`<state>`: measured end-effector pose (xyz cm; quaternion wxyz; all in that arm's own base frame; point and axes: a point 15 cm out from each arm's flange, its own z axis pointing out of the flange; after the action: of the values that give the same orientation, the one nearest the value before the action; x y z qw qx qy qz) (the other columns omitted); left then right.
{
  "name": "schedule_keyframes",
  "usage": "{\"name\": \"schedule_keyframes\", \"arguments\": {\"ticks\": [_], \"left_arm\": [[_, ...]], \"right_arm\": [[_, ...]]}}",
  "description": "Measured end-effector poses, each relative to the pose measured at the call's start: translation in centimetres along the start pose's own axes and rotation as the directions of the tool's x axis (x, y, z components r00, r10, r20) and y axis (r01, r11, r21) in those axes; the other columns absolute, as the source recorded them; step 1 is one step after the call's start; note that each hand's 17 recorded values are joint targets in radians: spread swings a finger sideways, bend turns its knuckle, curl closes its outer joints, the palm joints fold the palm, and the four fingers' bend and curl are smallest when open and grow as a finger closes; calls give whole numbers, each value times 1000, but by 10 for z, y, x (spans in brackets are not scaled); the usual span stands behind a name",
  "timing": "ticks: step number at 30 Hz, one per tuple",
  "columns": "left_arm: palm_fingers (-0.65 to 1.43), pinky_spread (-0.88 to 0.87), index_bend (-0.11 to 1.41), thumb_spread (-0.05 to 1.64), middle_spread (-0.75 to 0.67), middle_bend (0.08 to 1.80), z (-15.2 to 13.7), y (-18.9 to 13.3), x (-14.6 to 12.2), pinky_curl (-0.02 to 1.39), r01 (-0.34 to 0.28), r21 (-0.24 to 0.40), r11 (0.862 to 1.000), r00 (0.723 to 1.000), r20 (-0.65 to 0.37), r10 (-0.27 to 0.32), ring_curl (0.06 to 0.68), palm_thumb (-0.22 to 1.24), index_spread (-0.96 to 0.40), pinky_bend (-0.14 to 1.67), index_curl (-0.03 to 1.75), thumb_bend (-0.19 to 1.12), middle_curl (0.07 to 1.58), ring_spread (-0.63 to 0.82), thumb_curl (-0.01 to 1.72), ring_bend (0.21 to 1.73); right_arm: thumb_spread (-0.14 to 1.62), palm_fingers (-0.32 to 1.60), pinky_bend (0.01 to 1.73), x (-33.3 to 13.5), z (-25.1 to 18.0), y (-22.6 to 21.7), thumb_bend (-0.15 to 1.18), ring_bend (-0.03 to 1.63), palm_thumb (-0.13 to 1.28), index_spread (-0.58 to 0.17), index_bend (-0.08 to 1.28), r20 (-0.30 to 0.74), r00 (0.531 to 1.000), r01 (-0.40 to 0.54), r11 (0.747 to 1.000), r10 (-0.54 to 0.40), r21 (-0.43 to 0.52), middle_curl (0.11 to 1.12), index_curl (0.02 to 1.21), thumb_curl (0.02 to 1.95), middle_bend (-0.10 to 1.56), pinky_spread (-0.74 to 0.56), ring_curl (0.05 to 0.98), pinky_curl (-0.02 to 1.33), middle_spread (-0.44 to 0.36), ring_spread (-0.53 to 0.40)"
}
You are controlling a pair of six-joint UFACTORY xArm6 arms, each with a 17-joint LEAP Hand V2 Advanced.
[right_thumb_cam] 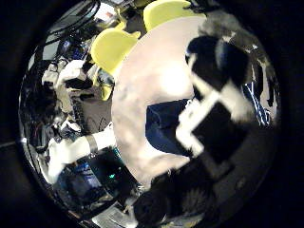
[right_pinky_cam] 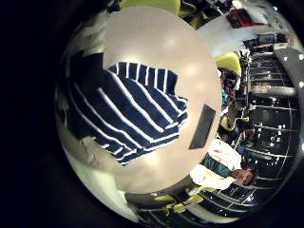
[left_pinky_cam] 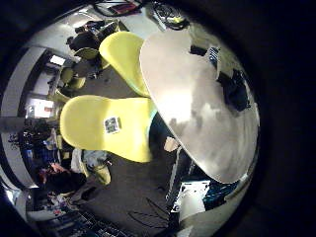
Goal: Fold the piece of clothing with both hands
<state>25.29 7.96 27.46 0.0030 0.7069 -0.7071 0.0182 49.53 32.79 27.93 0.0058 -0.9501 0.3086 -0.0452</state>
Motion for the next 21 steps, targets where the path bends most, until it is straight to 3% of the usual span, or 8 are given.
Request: {"name": "schedule_keyframes", "arguments": {"ticks": [1,3,8,12,18,21], "left_arm": [[550,-395,217,1136,-326,452,1,1,2,413,0,2,1000,1000,-4,0,319,240,-295,636,517,-19,610,-376,305,864],[549,-404,220,1145,-335,454,1,1,5,414,1,2,1000,1000,-6,-1,324,255,-300,644,528,-14,621,-379,307,863],[553,-420,230,1162,-337,457,1,-1,12,420,6,5,1000,1000,-14,-6,334,294,-309,653,557,-10,647,-370,318,870],[565,-413,253,1169,-339,470,0,-9,26,420,-9,-4,1000,1000,-21,9,337,336,-316,645,580,-8,666,-360,330,865],[567,-412,266,1177,-340,478,-11,-25,44,426,-23,-24,999,999,-31,22,348,379,-324,657,616,-15,696,-342,343,868],[563,-412,265,1178,-340,478,-18,-31,56,429,-32,-32,999,999,-28,31,352,383,-326,661,629,-17,707,-336,344,875]], "right_arm": [[1153,-82,1138,3,-3,1,-32,1228,815,-399,337,7,1000,-8,1000,8,7,785,756,663,732,-279,728,837,-239,-241],[1142,-122,1078,11,-19,5,-30,1052,786,-422,265,33,999,-29,999,28,42,653,629,637,487,-120,623,772,-224,-160],[1130,-65,953,19,-90,12,-19,829,765,-428,185,139,990,-36,977,6,211,522,520,603,302,162,494,683,-145,33],[1140,8,893,57,-138,48,-11,779,774,-435,171,223,972,-141,946,76,291,483,464,595,296,284,448,631,-153,88],[1217,218,721,127,-161,136,41,760,889,-442,223,252,932,-321,915,260,244,456,435,629,356,393,395,530,-179,62],[1256,262,641,133,-170,171,50,783,912,-439,231,252,918,-359,912,306,201,449,436,642,366,410,393,496,-168,42]]}}
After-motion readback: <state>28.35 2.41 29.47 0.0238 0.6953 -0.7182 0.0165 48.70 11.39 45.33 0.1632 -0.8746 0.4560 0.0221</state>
